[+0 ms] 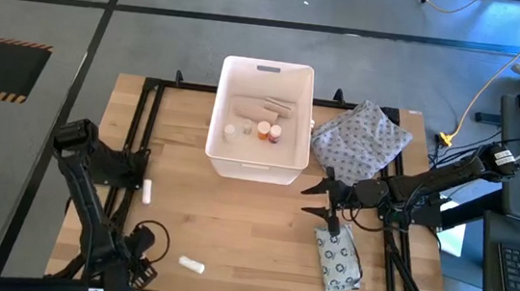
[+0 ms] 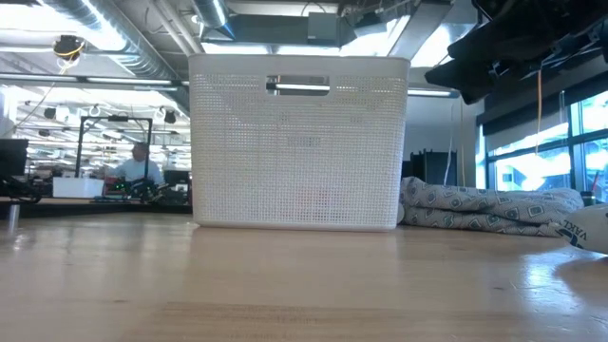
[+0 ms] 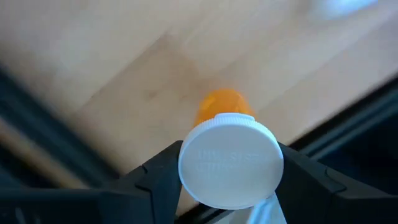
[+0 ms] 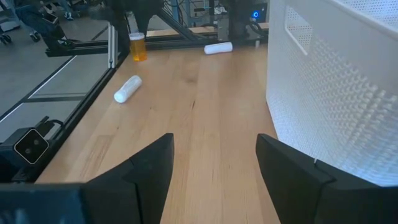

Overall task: Pick & place medical supplies in basket/bin
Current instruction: Put the orange pill bottle into the white bin

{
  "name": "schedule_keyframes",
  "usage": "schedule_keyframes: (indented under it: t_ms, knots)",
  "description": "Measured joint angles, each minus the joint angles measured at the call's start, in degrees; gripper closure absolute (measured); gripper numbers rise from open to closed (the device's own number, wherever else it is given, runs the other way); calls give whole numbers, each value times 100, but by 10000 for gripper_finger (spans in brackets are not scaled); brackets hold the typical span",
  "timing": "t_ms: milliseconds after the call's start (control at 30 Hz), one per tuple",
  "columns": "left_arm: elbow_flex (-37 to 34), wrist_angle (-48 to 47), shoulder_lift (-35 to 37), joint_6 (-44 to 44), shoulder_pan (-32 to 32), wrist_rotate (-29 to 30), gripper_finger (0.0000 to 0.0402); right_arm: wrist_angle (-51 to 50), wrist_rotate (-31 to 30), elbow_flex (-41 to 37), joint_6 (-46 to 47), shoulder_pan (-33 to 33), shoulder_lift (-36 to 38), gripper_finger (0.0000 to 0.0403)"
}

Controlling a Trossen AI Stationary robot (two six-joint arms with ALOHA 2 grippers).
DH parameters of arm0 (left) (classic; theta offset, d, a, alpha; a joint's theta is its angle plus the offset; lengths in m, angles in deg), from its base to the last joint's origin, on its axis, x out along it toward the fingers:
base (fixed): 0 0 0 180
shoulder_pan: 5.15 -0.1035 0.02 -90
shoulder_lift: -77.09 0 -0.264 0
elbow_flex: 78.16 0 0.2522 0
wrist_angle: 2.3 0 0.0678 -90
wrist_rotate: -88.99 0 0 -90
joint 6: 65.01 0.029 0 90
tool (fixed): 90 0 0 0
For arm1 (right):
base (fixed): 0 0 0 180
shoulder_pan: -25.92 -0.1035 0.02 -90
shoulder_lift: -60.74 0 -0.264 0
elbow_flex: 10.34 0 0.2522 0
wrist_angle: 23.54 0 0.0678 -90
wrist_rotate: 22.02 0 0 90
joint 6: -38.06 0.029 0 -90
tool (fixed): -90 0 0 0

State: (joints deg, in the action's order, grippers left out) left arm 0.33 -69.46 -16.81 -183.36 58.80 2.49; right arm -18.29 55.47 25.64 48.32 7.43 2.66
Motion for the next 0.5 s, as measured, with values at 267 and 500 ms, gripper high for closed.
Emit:
schedule_keyframes:
  t_ms: [267, 500]
  knots:
    - [1, -107, 1133, 1798, -724, 2124, 193, 3, 0, 0, -134, -1, 0, 173]
    - [1, 245, 2145, 5038, -2659, 2395, 193, 0, 0, 0, -525, -1, 0, 173]
